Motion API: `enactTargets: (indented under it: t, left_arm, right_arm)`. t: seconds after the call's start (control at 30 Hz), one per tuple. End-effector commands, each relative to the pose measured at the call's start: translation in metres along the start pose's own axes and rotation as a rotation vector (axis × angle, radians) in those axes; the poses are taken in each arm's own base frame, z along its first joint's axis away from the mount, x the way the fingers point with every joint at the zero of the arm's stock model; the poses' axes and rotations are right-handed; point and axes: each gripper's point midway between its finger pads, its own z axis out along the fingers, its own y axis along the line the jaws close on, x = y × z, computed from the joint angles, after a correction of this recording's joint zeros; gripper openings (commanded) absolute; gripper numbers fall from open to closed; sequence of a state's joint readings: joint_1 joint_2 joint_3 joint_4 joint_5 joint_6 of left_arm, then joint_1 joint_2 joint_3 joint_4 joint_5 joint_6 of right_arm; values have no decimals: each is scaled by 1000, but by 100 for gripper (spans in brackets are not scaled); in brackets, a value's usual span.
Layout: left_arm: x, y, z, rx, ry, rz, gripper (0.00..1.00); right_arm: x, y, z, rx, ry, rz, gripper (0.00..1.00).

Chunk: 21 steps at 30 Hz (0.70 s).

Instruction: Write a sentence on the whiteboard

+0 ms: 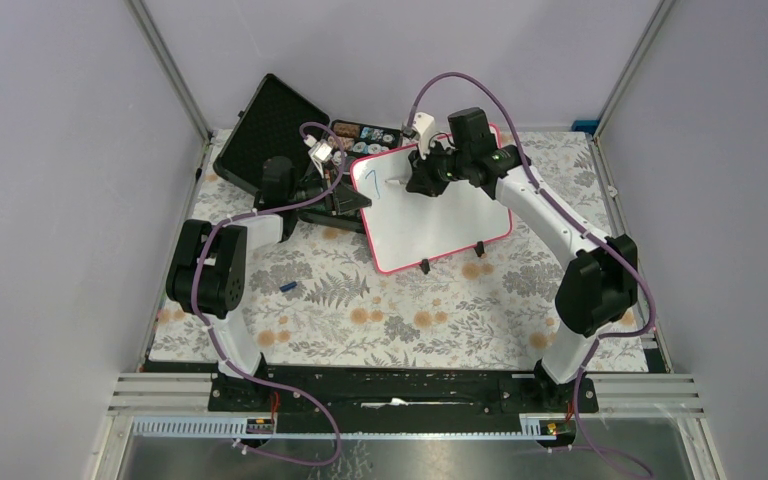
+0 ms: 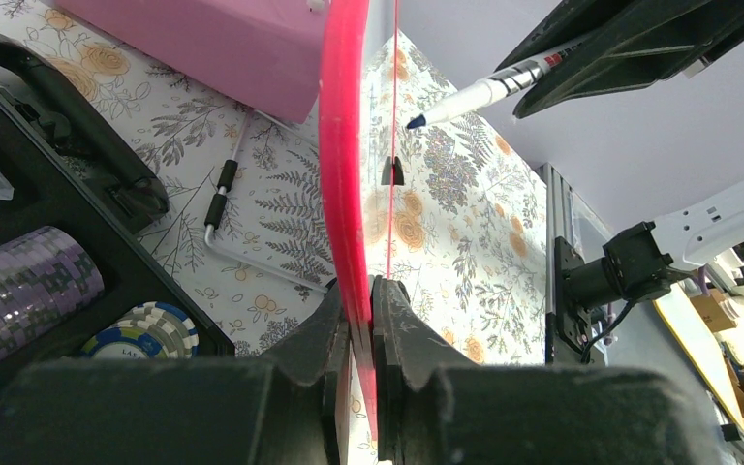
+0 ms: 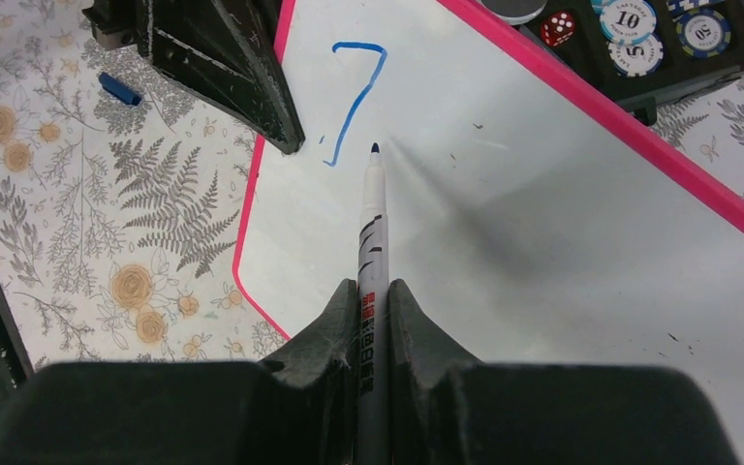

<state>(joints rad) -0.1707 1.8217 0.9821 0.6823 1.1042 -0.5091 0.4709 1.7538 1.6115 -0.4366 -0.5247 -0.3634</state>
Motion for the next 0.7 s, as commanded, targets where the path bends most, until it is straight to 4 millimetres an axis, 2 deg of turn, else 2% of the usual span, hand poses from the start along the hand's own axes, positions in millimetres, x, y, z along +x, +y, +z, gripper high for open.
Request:
enactTargets:
  t: [0.0, 0.67]
  left_arm:
    - [5, -5, 5, 36, 30, 99, 0]
    - [6, -5, 5, 36, 31, 100, 0]
  right_arm:
    - [-4, -5, -3, 26, -7, -23, 0]
    - [-1, -6, 12, -6, 7, -5, 0]
